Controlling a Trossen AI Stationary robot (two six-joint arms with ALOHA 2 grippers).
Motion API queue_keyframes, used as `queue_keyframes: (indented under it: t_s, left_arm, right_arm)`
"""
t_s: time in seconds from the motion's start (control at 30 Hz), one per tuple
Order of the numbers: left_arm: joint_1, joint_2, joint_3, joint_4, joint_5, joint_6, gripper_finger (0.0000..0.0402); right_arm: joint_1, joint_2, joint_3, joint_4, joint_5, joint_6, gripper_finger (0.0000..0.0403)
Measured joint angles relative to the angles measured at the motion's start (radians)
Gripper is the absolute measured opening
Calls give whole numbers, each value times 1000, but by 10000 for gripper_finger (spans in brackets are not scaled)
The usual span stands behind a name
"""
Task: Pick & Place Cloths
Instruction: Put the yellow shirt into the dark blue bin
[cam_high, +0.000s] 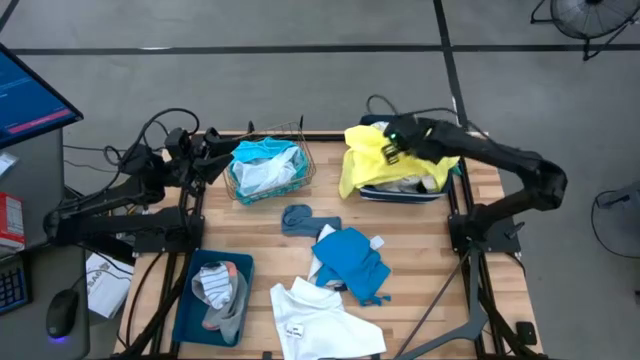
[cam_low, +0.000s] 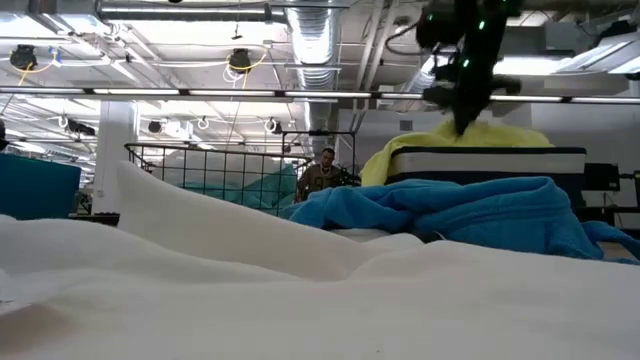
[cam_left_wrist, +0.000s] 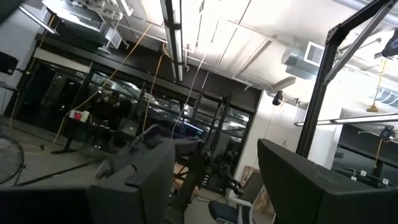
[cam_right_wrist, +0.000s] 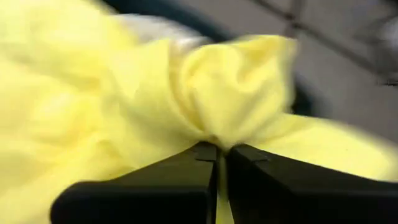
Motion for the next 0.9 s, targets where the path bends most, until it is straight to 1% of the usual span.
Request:
queue_keyframes:
  t_s: [0.1,0.13,0.2,0.23,0.27,0.33,0.37,0.43,0.5,0.57,0.7,0.83,0.9]
  left_arm:
    - [0,0,0,0,0,0,214]
    - [0,0,0,0,0,0,214]
    - [0,0,0,0,0,0,214]
    - [0,0,0,0,0,0,214]
    - [0,0,0,0,0,0,214]
    - [0,0,0,0,0,0,214]
    - [0,0,0,0,0,1,214]
    - [0,0,0,0,0,8,214]
    - [0,0,0,0,0,12,214]
    - [0,0,0,0,0,13,214]
    - [0,0,-1,0,-1,13,214]
    - [0,0,-2,-2,-17,13,214]
    - [0,0,-2,-2,-24,14,214]
  right_arm:
    - [0,29,-104,139,-146,-24,4]
    - [0,41,-132,196,-215,-56,4]
    - [9,69,-167,273,-349,-117,5]
    - [18,82,-173,297,-396,-133,5]
    - [29,94,-175,304,-420,-138,5]
    - [50,100,-168,304,-420,-141,5]
    - [57,100,-158,304,-403,-141,5]
    - [61,89,-149,302,-334,-140,6]
    - [52,73,-145,280,-241,-114,8]
    - [29,68,-144,234,-194,-82,10]
    - [-35,117,-144,135,-207,-54,12]
    - [-78,199,-167,141,-259,-54,19]
    - [-86,238,-169,137,-260,-58,30]
